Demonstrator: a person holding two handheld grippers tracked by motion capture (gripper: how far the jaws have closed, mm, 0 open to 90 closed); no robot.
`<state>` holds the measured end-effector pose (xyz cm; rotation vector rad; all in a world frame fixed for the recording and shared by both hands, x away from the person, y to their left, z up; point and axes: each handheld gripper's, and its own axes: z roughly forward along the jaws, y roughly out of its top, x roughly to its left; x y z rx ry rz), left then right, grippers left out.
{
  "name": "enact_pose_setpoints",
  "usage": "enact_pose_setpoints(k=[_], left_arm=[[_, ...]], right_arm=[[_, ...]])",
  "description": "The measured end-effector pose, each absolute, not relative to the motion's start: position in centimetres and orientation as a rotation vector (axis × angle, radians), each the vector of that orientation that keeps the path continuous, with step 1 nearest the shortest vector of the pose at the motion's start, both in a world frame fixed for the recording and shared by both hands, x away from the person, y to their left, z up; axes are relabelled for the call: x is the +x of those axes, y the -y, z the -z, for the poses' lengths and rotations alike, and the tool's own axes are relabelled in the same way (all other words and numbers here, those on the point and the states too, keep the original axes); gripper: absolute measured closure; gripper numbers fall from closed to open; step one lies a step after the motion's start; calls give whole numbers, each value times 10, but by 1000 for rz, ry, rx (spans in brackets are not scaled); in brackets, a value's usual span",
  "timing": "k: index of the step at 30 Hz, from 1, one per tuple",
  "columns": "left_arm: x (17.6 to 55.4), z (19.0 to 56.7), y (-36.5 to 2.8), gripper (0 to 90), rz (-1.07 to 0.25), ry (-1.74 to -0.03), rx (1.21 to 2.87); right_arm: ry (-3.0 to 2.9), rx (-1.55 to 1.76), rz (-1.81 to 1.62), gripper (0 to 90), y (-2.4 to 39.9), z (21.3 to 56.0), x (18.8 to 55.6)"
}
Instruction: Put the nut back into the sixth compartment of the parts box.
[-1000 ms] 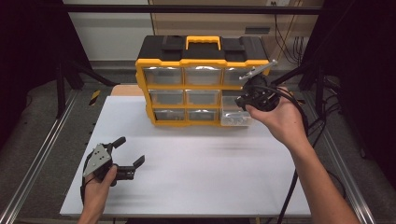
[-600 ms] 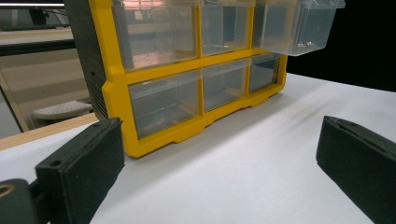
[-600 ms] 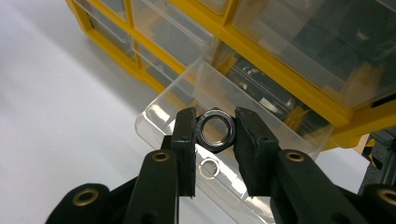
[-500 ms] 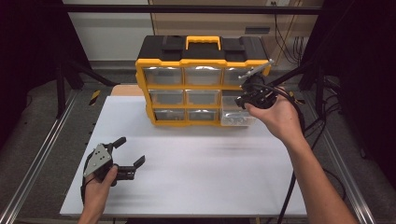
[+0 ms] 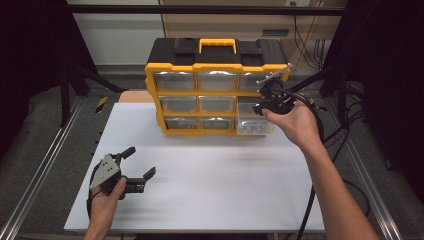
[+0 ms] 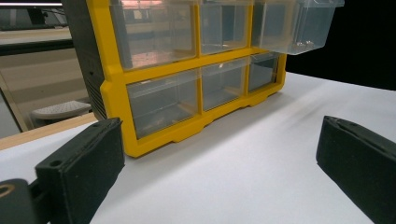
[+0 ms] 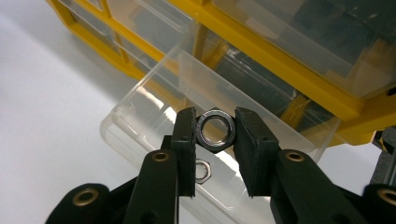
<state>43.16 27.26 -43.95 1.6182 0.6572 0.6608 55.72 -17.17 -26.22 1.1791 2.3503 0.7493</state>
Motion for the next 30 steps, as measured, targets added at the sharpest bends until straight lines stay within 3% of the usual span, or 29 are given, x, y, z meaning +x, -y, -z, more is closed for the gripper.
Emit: enact_pose_setpoints(k=[15,22,30], left_arm=[[432,440,-273,11,-660,-656,1618],[432,440,-273,11,-660,-656,1617],[432,440,-272,11,-661,-655,1622]], right_arm=[[-2366,1233,-736,693,174,283,572],[-2294,1238,-834,514,178,282,564],[-2149,1157,-1037,299,178,282,526]])
